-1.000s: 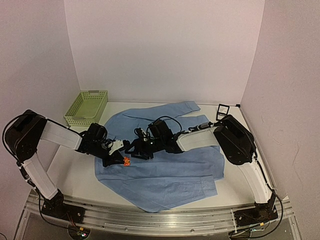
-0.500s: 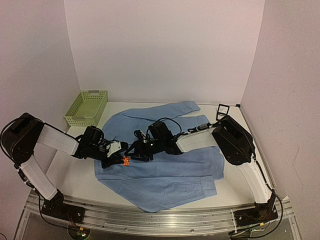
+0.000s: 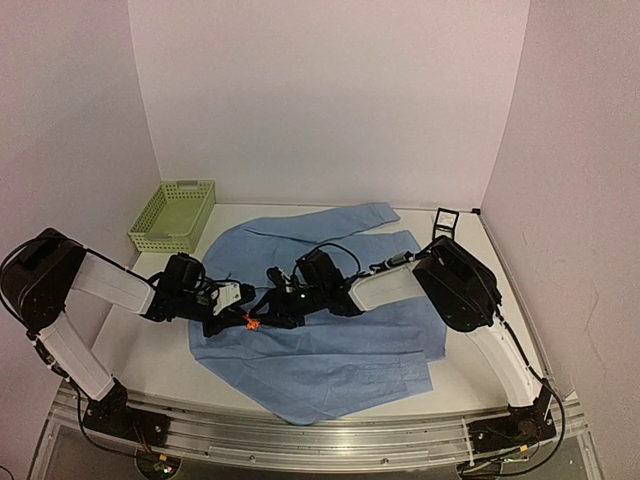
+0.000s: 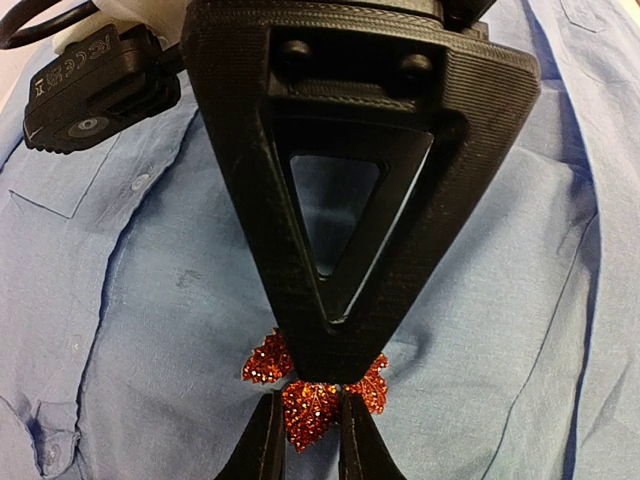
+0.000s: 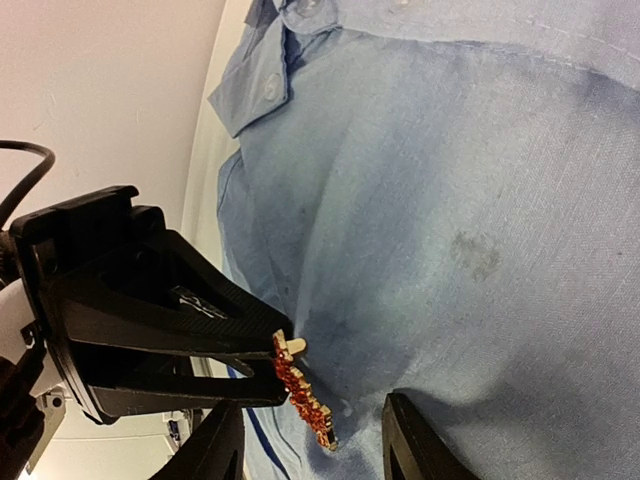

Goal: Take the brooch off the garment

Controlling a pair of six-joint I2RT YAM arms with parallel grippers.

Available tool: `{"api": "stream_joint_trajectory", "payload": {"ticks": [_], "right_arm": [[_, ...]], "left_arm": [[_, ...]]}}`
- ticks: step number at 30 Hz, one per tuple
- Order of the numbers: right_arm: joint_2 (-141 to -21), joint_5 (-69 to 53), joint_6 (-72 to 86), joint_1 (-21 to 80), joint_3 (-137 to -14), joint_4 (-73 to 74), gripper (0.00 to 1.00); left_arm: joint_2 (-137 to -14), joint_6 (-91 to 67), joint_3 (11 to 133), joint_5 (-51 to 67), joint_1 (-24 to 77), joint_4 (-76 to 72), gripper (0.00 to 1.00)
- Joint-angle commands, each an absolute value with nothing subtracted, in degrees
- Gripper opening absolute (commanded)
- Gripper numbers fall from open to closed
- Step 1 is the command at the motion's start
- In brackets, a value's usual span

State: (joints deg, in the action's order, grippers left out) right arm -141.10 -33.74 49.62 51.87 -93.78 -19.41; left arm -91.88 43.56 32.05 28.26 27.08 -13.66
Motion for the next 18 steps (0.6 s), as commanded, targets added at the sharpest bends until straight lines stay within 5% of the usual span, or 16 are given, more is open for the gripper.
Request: {"api": "stream_joint_trajectory", "payload": {"ticks": [1, 18], "right_arm": [[-142.75, -36.15, 51.24, 51.91, -94.9, -25.29, 0.47], [-142.03, -36.15, 56.29, 52.04, -90.98, -36.01, 0.3]], "left_arm": [[-90.2, 43.68, 31.17, 28.46, 27.16, -17.48, 0.0], [-91.03, 40.46, 32.82, 27.22, 27.16, -16.51, 0.0]]}}
